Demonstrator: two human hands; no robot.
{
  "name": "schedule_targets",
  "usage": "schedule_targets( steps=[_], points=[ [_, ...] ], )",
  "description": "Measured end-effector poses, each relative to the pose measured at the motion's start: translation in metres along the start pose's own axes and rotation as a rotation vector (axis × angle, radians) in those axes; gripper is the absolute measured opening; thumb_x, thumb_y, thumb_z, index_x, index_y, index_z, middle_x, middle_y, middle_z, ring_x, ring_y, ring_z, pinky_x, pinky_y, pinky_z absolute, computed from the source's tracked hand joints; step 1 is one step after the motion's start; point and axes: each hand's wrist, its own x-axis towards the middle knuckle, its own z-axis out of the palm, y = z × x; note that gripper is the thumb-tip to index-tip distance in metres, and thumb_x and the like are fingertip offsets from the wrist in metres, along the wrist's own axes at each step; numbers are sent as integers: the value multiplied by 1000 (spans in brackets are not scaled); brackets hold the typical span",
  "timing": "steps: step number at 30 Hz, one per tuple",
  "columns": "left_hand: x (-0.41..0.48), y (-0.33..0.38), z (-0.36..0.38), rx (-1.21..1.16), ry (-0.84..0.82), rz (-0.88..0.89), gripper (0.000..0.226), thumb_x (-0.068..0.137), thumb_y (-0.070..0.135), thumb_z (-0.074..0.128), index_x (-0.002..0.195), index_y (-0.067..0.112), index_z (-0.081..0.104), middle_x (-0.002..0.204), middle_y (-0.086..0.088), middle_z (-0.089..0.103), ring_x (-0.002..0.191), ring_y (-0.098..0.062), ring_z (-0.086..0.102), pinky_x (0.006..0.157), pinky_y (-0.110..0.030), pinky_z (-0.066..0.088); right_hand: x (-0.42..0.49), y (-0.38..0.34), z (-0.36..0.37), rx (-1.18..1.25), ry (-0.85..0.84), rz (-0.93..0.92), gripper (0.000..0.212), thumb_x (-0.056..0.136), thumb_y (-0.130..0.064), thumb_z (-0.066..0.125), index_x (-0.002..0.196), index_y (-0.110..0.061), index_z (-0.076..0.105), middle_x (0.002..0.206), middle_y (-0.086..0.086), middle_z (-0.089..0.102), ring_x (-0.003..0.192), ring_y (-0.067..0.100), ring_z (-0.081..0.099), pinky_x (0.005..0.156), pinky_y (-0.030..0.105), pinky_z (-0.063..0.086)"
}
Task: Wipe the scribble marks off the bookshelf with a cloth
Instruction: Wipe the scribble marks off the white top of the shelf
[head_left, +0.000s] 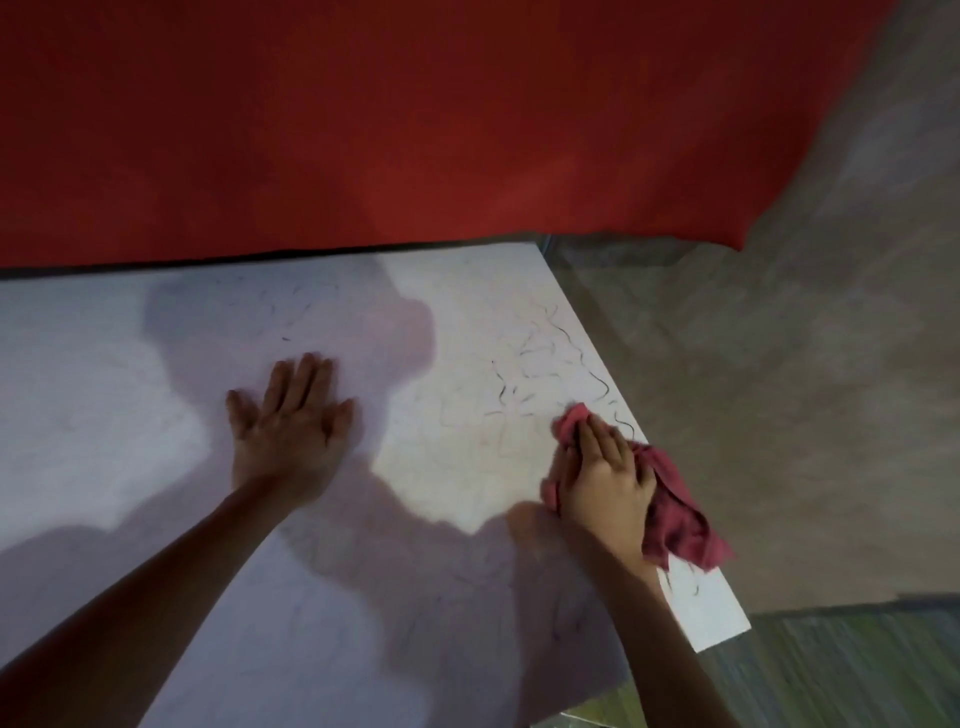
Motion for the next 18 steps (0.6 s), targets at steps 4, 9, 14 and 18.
schedule_targets(
  steps=[4,9,14,18],
  points=[
    [1,-1,0,8,10,8,87,76,61,-8,153,28,14,161,8,7,147,-14,3,114,-50,1,82,-11,-6,-26,-184,29,48,91,-28,35,132,-11,53,138,7,52,127,27,46,105,47,28],
    [0,-1,1,-2,2,14,80,80,58,0,153,27,15,161,8,8,147,-14,3,114,-52,2,55,4,-4,-8,-169,1,42,99,-23,36,138,-15,50,146,3,45,135,21,40,110,45,23],
    [0,-1,3,-11,16,16,82,80,57,-4,153,25,16,161,6,9,147,-17,5,113,-53,3,-68,12,-16,15,9,-181,49,74,-25,40,116,-16,66,114,5,70,112,20,56,87,39,41],
    [0,0,4,-1,31,17,85,78,59,-7,152,25,18,161,6,10,147,-17,5,113,-53,4,-62,-9,-8,64,34,-276,43,78,-26,42,111,-19,68,112,2,70,112,13,51,85,35,35]
  ],
)
